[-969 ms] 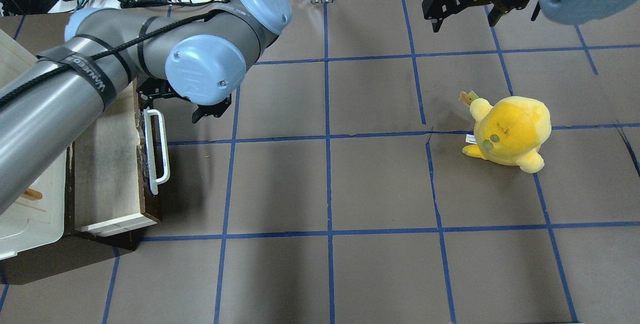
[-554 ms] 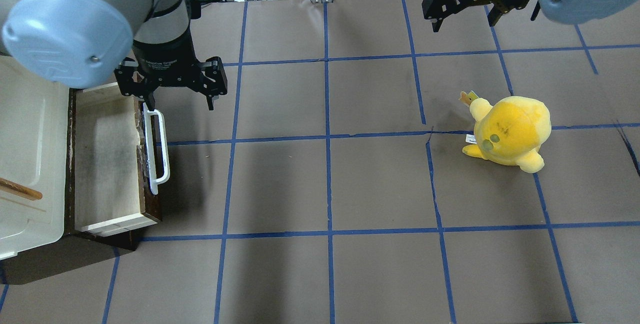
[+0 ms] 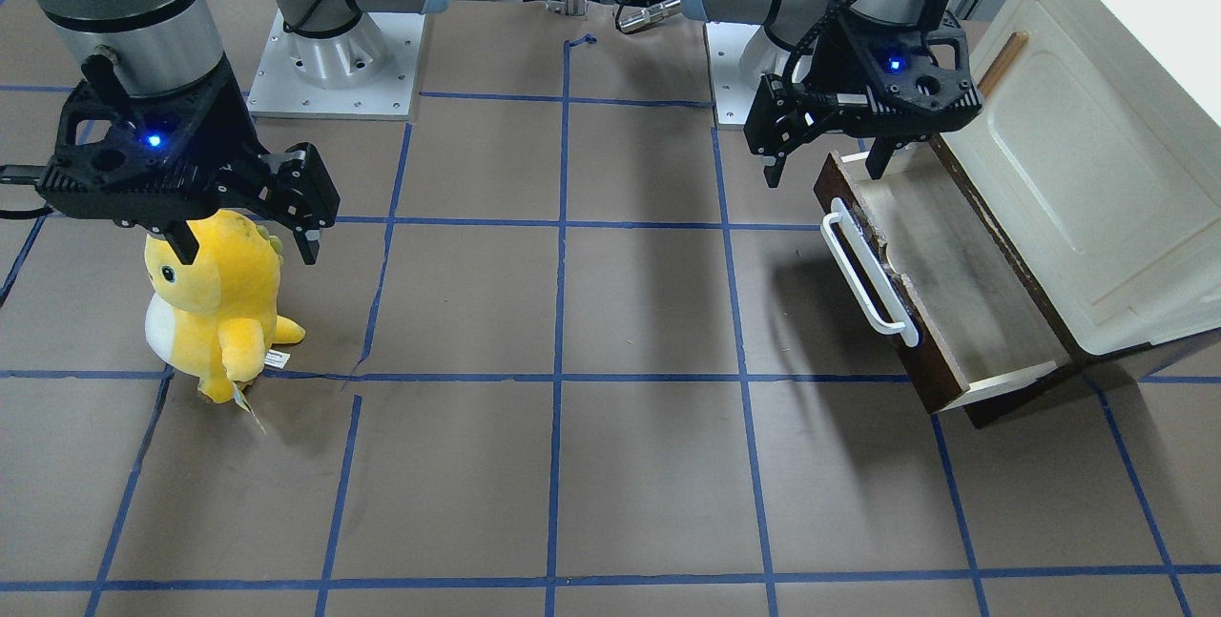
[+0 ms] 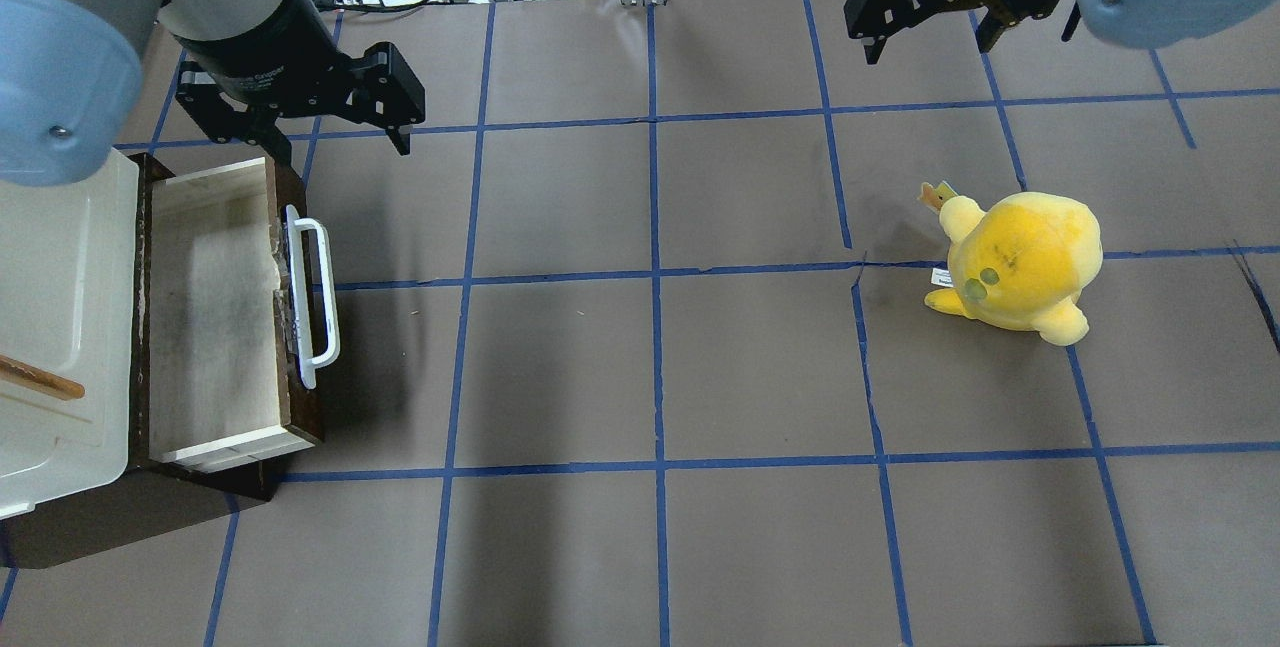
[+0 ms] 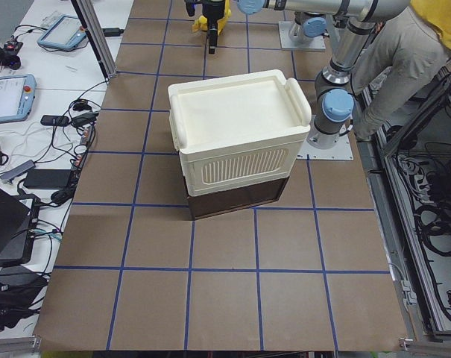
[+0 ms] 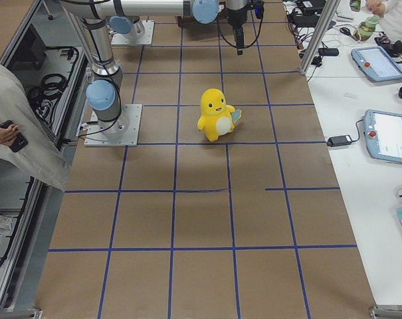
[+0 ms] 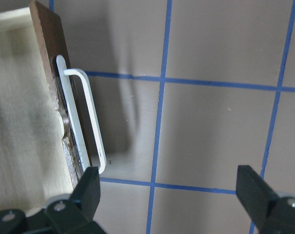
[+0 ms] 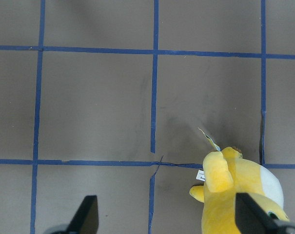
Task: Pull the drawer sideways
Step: 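Open the left gripper and lift it away from the handle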
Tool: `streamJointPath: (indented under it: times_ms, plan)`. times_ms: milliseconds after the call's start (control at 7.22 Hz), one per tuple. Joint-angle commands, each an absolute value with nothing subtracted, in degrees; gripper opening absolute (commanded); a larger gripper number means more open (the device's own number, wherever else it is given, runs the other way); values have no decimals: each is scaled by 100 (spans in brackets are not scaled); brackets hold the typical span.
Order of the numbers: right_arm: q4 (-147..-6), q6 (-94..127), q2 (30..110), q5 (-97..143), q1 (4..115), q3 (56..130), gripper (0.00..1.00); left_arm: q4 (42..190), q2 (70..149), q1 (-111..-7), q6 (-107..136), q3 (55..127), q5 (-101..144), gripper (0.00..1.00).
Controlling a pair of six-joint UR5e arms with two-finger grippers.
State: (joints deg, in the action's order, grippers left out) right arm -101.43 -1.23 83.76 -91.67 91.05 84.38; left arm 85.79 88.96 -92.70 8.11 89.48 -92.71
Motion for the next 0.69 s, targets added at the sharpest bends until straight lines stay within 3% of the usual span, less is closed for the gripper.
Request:
streamJointPath:
  times_ms: [0, 554]
  plan:
    - [-10143, -123, 8376, -9167, 9105, 8437, 100, 8517, 8903, -9176, 791, 8947, -9175, 100]
    - [-10143, -123, 8376, -9158, 9105, 8437, 100, 8578, 8815, -9167, 791, 8930, -9176, 100]
